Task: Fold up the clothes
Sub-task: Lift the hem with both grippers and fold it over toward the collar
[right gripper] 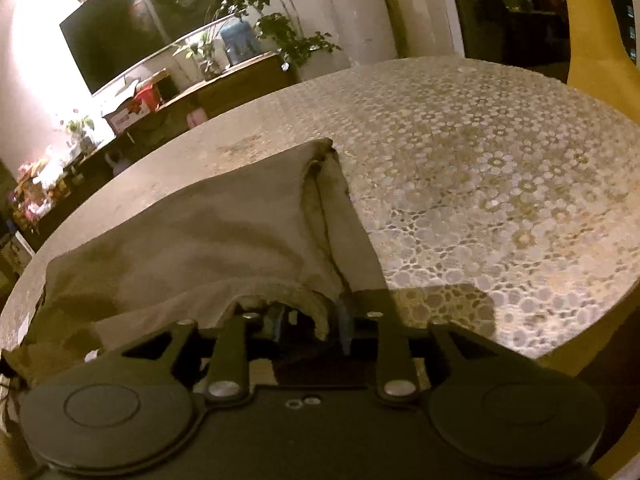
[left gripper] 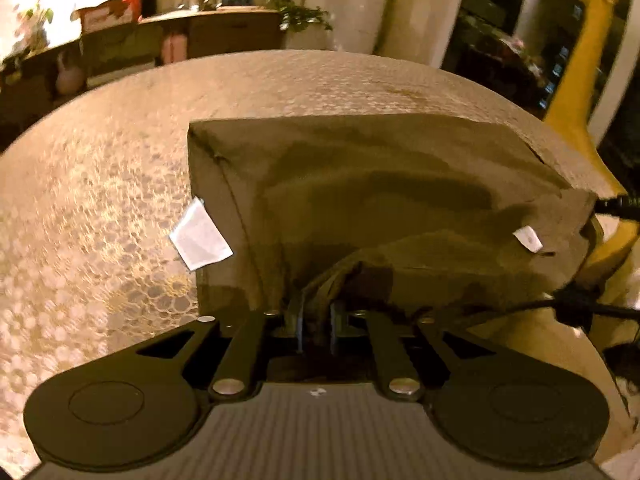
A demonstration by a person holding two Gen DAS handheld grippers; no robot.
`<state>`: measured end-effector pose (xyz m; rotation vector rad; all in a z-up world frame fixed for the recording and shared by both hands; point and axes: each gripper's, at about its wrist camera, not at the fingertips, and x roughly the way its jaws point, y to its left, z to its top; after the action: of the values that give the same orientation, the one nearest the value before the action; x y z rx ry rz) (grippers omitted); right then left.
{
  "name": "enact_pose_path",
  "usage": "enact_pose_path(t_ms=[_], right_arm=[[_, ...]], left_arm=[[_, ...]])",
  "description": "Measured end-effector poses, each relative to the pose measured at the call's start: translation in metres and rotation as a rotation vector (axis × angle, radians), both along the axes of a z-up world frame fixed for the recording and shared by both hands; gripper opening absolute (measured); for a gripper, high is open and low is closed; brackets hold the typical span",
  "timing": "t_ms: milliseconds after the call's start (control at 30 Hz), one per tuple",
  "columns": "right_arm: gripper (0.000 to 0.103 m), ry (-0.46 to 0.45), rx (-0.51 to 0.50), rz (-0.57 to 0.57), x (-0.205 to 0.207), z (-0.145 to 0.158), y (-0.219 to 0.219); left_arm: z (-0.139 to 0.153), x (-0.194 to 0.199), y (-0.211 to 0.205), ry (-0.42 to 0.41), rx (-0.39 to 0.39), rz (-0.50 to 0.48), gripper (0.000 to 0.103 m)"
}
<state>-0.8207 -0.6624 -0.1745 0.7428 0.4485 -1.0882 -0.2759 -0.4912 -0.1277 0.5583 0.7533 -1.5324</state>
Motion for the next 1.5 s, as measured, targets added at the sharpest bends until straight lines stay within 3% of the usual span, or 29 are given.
enact_pose_path(t_ms=[100,200,233,267,400,567,733,967,1267,1400,1500], right_arm=[[0.103,-0.026,-0.012,-0.02,-0.014,0.016,0.01],[0.103,-0.083,-0.009,-0.044,-0.025,0.026,0.016],[0.103,-0.106,0.007,-0.048,-0.027,0.028,0.017],[0.103,-0.121,0.028,-0.049,-0.027,0.027,0.015],[0.103,-0.148,0.12,-0.024,-0.008,0.014,0.009],[0.103,-0.241,0.232,-0.025,0.019,-0.014,0.006],[0.103,-0.299,0.302,-0.07,0.039,-0.033,-0.003],[0.103,-0.263,0.274,-0.09,0.036,-0.019,0.005],[0.103,-0.083,0.301,-0.066,0.032,-0.016,0.029],[0.103,-0.001,0.257,-0.061,0.038,-0.001,0.034],[0.103,-0.008,0.231,-0.156,0.021,0.008,0.029]], left_arm=[[0.013,0.005,0.01,0.009,-0.014,-0.019,0.021],[0.027,0.011,0.016,0.025,-0.049,0.001,0.054],[0.032,0.014,0.017,0.033,-0.066,0.012,0.069],[0.035,0.016,0.012,0.035,-0.075,0.016,0.072],[0.043,0.019,-0.009,0.051,-0.097,0.033,0.072],[0.031,0.016,-0.034,0.104,-0.061,0.038,0.072],[0.023,0.014,-0.061,0.093,-0.037,0.052,0.072],[0.0,0.016,-0.082,0.058,0.031,0.076,0.072],[-0.013,0.019,-0.076,0.027,0.056,0.092,0.072],[-0.014,0.022,-0.074,0.019,0.069,0.095,0.072],[-0.014,0.02,-0.073,0.008,0.064,0.09,0.072]])
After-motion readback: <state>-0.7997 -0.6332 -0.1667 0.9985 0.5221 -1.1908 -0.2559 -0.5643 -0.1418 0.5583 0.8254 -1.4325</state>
